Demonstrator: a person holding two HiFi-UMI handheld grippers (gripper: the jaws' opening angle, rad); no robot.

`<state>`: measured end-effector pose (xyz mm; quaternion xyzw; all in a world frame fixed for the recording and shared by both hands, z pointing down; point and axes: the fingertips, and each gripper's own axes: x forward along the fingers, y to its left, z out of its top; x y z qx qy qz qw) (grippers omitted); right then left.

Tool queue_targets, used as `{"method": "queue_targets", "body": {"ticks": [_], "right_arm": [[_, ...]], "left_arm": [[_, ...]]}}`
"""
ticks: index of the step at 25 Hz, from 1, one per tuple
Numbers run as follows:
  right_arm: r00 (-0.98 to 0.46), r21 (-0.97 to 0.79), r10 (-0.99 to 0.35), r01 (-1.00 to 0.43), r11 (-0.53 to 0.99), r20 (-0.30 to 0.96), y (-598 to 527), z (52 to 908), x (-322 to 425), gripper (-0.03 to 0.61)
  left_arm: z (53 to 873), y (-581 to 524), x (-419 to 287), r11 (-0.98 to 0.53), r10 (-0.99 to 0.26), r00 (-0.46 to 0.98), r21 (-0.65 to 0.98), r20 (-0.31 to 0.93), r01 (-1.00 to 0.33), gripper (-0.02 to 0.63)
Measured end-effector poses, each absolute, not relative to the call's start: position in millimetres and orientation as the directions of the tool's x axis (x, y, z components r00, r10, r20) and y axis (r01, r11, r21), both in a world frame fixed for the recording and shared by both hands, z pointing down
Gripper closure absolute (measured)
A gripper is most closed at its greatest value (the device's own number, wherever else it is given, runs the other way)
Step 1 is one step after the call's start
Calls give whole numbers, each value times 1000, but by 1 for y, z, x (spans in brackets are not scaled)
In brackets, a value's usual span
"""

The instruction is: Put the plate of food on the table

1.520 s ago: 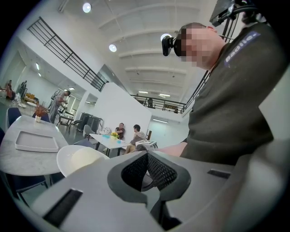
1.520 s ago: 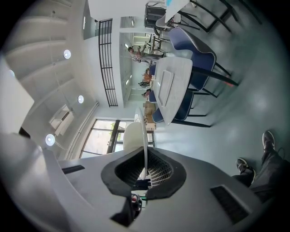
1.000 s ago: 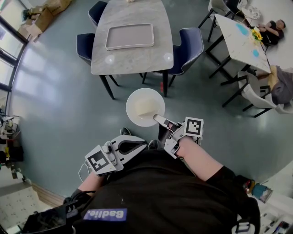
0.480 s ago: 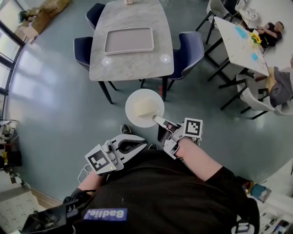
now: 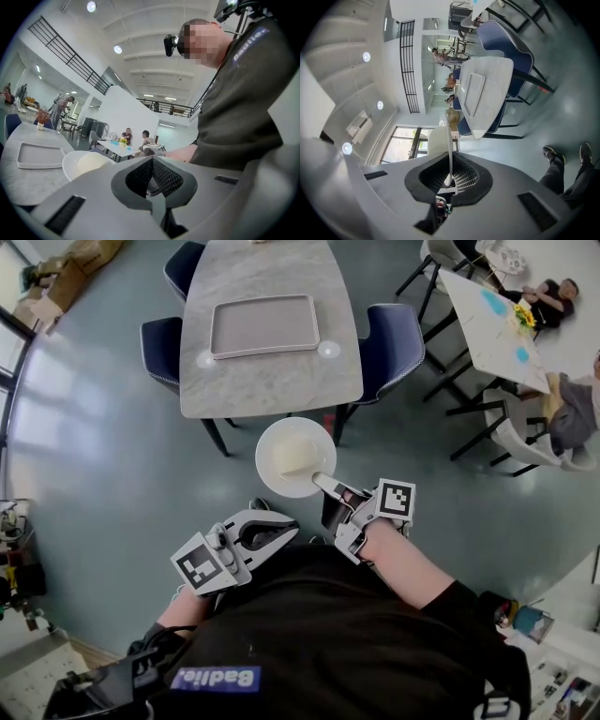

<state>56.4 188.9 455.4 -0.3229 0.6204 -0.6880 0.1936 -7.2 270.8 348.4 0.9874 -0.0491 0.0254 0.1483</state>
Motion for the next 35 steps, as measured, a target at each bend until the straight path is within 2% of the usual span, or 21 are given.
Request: {"method": "queue_targets", "body": {"ticks": [23, 35], "right_arm": [[-615, -974, -755, -148, -173, 228, 80, 446, -14, 560], [-617, -975, -755, -139, -171, 220, 57, 449, -3, 560]], "left_arm": [[342, 150, -91, -958, 5, 1000, 286, 28, -4, 607], [342, 133, -83, -961, -16, 999, 276, 47, -29, 607]]}}
